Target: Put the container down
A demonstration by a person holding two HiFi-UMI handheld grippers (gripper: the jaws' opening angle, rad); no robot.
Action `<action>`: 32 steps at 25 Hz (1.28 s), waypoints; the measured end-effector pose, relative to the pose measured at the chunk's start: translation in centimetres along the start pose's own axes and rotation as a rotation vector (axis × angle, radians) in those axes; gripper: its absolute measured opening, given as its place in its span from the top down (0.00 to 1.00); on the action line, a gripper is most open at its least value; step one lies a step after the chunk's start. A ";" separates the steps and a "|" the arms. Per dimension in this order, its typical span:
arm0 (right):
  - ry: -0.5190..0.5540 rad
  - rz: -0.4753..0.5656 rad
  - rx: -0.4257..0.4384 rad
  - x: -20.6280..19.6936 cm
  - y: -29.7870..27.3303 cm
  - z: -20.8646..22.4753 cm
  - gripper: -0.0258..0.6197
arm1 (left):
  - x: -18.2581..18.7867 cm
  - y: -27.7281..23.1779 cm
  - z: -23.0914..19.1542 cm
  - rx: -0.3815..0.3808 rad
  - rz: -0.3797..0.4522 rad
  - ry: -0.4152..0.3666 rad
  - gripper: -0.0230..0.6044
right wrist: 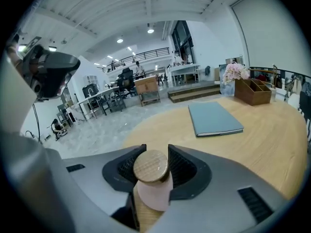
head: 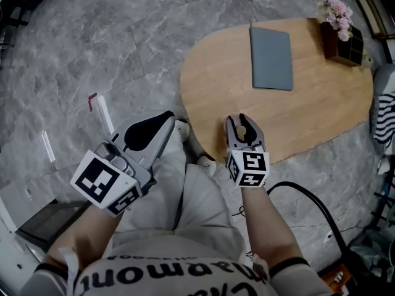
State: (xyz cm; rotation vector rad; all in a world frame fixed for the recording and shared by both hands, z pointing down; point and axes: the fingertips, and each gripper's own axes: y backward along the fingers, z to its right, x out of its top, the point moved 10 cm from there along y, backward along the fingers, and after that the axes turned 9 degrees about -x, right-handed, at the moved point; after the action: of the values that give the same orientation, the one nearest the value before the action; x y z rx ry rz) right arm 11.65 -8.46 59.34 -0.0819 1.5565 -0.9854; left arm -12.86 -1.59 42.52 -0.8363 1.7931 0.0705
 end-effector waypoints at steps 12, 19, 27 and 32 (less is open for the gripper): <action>0.083 -0.062 0.091 0.6 -0.3 0.0 0.69 | 1.7 3.9 1.5 0.152 0.095 -0.045 0.94; 0.108 -0.095 0.096 0.7 -0.2 -0.3 0.61 | 1.7 6.7 1.9 0.222 0.126 -0.046 0.94; 0.076 -0.094 0.076 3.1 1.8 0.2 0.55 | 1.7 8.5 3.2 0.248 0.181 -0.018 0.94; 0.015 -0.097 0.087 5.3 5.5 -0.1 0.55 | 3.2 9.5 4.5 0.233 0.211 -0.015 0.94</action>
State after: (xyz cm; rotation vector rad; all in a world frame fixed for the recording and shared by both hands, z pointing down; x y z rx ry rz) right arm 12.73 -7.88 51.77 -0.0896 1.5332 -1.1306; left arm -15.05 5.83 34.72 -0.4790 1.8291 0.0039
